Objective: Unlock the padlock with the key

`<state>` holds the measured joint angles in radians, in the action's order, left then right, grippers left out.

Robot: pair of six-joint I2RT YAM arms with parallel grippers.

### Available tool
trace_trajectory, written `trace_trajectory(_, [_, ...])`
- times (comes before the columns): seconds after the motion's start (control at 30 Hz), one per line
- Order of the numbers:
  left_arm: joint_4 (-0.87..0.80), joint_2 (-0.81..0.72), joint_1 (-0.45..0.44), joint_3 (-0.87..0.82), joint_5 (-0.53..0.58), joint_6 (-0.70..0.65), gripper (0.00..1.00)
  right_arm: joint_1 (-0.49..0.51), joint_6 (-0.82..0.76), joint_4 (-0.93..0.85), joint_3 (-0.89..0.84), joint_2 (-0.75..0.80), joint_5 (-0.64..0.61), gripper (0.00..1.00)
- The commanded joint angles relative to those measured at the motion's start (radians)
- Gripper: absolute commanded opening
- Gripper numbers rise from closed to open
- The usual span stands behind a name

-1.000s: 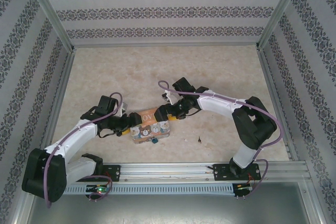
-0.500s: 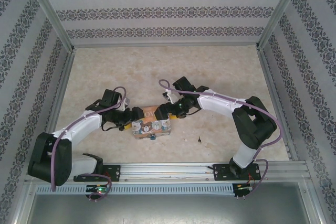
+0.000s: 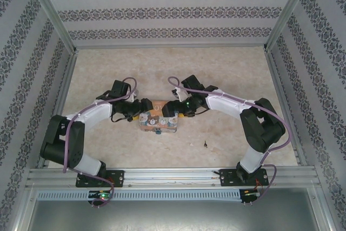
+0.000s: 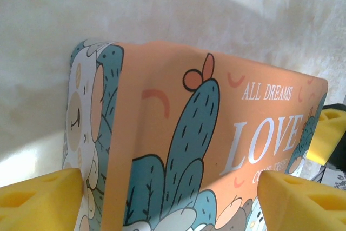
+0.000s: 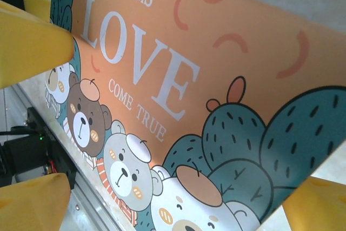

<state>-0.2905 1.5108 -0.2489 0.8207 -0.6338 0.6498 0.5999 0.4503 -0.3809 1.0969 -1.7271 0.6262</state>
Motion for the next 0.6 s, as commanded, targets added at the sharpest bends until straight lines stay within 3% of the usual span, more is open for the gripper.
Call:
trace_trajectory(0.0, [0.103, 0.044, -0.020, 0.063, -0.069, -0.043, 0.83, 0.003, 0.019, 0.105, 0.027, -0.017, 0.023, 0.98])
trace_trajectory(0.57, [0.094, 0.288, -0.019, 0.295, -0.102, -0.105, 0.82, -0.058, 0.065, 0.171, 0.048, -0.055, -0.046, 0.98])
